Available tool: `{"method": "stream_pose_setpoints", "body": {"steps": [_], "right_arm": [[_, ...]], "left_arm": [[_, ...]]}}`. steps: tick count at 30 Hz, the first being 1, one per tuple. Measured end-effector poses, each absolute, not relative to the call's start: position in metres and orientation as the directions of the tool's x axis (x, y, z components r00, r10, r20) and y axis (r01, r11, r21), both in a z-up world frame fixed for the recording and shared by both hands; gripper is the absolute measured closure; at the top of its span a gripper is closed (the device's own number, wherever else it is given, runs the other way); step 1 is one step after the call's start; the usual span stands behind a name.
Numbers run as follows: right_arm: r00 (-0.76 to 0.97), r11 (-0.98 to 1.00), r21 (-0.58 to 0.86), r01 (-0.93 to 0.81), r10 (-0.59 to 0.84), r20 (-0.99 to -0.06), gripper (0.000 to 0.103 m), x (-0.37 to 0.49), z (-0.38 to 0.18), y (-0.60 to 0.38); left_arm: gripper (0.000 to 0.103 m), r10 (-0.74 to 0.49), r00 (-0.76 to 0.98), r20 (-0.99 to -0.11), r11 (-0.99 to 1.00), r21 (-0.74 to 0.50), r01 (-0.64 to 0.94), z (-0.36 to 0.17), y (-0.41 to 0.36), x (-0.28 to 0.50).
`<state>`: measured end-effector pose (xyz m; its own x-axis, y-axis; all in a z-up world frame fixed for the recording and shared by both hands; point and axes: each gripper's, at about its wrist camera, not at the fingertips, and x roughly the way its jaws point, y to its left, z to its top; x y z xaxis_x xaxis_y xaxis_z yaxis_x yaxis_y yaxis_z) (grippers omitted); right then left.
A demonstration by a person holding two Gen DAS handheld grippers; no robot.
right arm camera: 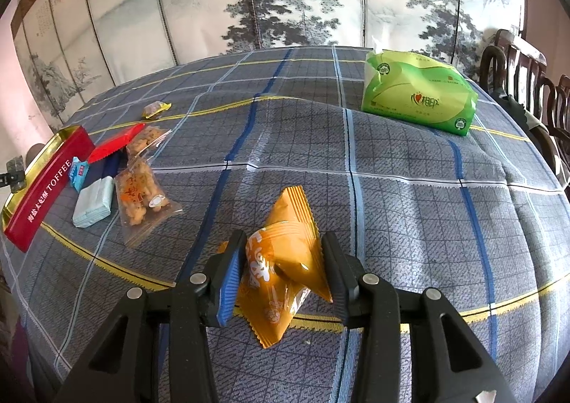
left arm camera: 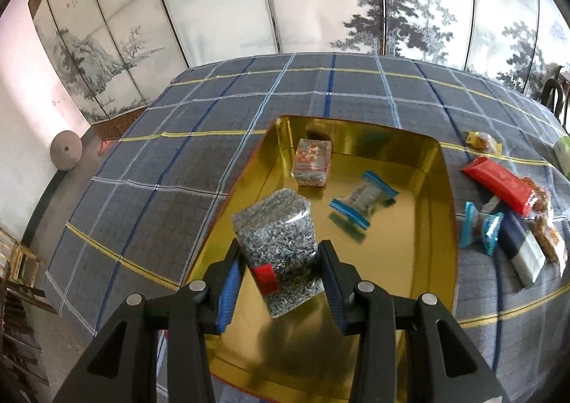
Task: Organize snacks
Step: 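Carry the grey sesame bar into the tin and open the left gripper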
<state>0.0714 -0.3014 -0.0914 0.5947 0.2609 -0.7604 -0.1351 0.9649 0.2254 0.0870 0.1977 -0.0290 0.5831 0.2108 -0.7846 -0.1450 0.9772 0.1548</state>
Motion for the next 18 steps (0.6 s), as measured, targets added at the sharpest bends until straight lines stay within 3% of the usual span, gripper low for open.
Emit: {"method": "stream_pose_setpoints", "body": {"steps": [18], "right_arm": [[0.591,0.967,0.219,-0.128,0.252,-0.766,0.063,0.073,-0.091,-0.302]], "left_arm": [[0.061,0.233,0.534,-0.812,0.972,0.21,-0.105,-0.047,0.213,0.12]]}}
